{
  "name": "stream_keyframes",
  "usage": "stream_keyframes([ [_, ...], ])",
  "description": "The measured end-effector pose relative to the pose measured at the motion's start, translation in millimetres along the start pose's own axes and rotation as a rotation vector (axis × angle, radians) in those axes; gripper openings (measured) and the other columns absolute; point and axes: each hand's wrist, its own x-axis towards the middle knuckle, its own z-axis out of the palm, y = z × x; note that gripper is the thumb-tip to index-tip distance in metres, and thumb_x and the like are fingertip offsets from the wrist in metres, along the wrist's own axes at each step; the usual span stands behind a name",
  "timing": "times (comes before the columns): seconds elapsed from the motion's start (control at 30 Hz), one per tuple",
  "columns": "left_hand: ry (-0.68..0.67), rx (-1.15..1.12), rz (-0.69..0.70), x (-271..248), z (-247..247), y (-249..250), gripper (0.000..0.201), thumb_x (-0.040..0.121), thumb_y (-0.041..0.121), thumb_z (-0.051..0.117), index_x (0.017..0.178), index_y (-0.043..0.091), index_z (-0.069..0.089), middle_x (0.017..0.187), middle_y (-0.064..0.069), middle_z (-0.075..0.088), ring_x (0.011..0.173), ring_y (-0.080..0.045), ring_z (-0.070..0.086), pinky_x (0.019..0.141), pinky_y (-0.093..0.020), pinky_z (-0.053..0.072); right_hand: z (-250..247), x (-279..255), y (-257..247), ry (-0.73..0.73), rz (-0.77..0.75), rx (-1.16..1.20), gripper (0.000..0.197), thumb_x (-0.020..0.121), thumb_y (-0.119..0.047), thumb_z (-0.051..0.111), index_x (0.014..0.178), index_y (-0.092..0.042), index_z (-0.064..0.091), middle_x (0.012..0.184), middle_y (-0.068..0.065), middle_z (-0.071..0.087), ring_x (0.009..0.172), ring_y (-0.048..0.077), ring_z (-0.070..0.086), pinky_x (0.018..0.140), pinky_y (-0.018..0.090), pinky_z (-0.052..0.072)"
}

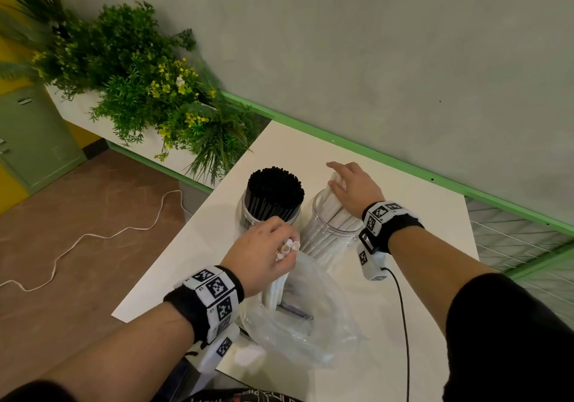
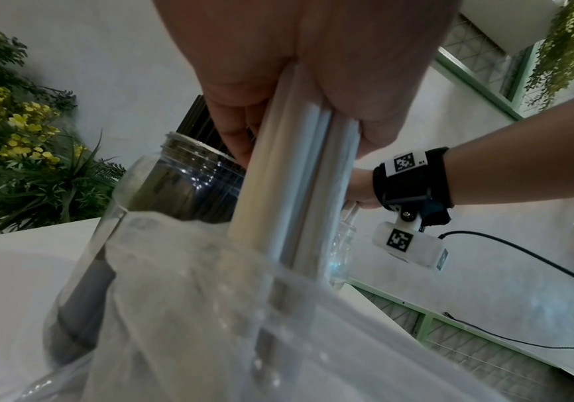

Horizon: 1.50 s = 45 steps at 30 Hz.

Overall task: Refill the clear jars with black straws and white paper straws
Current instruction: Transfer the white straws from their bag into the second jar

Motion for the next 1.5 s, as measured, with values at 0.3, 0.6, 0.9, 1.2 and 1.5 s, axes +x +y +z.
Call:
stream_keyframes([
  [0.3,0.042,-0.088,0.0,1.2,-2.3,-8.1,0.028,0.086,0.044,0.043,0.102,0.027,0.059,0.101,0.013,0.049,0.087,-0.006,0.051,0.073,-0.014,0.038,-21.1,-45.0,-46.2,0.312,-0.095,0.28,0.051,0.093,-0.037,0.055,0.139,-0.021,0.043,0.134,0.003,0.046,0.125,0.02,0.039,0.106,0.034,0.032],
  [0.6,0.1,-0.25,-0.038,-1.0,-8.7,-11.9,0.022,0.085,0.035,0.065,0.106,0.035,0.058,0.104,0.019,0.055,0.096,0.004,0.054,0.077,-0.006,0.04,26.8,-138.8,-80.7,-0.294,0.046,0.844,0.084,0.075,-0.019,0.058,0.148,-0.025,0.018,0.136,-0.012,0.043,0.121,-0.008,0.041,0.101,0.018,0.037],
  [0.9,0.079,-0.467,-0.206,-4.3,-11.0,-9.4,0.062,0.071,0.024,0.084,0.116,0.044,0.047,0.101,0.021,0.06,0.092,0.013,0.058,0.077,-0.001,0.039,56.9,-131.2,-93.9,-0.197,0.152,0.873,0.078,0.075,-0.01,0.079,0.138,-0.027,0.037,0.125,-0.007,0.06,0.112,0.005,0.058,0.097,0.025,0.045],
  [1.2,0.116,-0.53,-0.102,-14.3,-10.0,-6.3,0.045,0.084,0.011,0.072,0.11,0.045,0.06,0.105,0.025,0.068,0.103,0.007,0.061,0.09,-0.01,0.045,61.9,-132.5,-103.7,-0.105,0.165,1.046,0.057,0.072,0.003,0.075,0.122,-0.013,0.053,0.11,0.004,0.067,0.103,0.016,0.065,0.088,0.031,0.053],
  [1.5,0.191,-0.418,-0.026,-16.1,-6.0,-5.7,0.037,0.093,0.011,0.06,0.12,0.036,0.061,0.11,0.019,0.068,0.105,0.005,0.061,0.091,-0.011,0.045,47.7,-135.6,-86.3,0.055,0.297,1.113,0.03,0.081,0.004,0.069,0.111,-0.001,0.063,0.092,0.002,0.072,0.087,0.01,0.069,0.075,0.021,0.052],
])
